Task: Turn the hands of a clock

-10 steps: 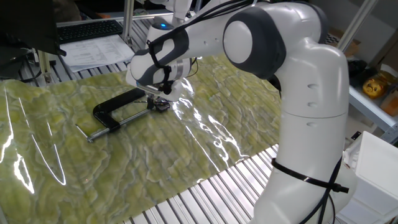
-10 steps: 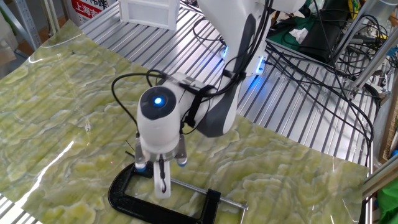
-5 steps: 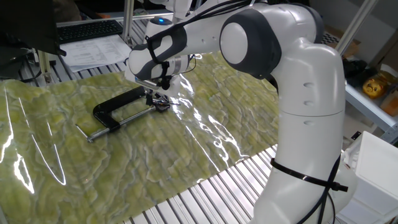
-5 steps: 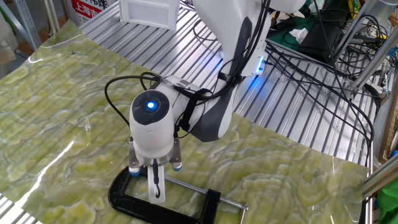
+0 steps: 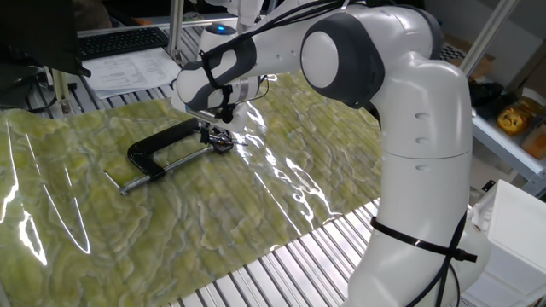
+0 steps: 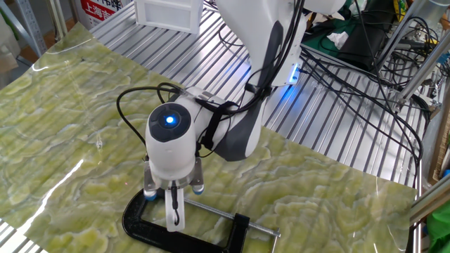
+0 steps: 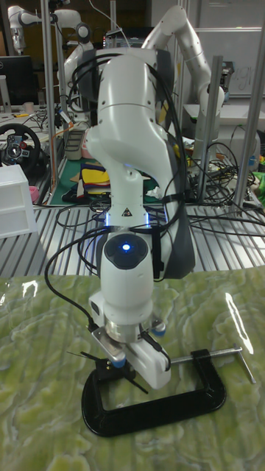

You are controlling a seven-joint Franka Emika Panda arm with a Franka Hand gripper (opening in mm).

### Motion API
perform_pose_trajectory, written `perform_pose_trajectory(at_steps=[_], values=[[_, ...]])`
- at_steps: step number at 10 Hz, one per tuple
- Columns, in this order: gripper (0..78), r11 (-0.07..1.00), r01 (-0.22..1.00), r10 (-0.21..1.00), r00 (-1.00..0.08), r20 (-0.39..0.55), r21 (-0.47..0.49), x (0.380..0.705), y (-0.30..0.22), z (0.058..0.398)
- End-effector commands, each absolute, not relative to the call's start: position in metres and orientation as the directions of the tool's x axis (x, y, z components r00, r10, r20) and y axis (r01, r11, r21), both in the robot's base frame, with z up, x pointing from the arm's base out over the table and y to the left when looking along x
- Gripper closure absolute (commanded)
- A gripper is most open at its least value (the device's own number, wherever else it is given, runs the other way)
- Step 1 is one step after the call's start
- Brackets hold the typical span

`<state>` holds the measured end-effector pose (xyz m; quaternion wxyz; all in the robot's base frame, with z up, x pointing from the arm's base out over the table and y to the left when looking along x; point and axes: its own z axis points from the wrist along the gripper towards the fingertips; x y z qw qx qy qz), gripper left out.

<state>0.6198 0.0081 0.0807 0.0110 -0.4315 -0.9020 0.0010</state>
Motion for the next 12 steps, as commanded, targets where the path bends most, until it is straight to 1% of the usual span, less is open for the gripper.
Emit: perform_pose_trajectory(at_steps=[1, 3, 7, 12], values=[[77.6, 0.636, 0.772, 0.772, -0.636, 0.005, -0.008, 0.631, -0.001, 0.079], [77.6, 0.637, 0.771, 0.771, -0.637, 0.009, -0.009, 0.637, -0.004, 0.081], [77.6, 0.648, 0.762, 0.762, -0.648, -0.002, -0.014, 0.645, -0.013, 0.075], [77.6, 0.632, 0.775, 0.775, -0.632, 0.003, -0.014, 0.643, -0.009, 0.079]])
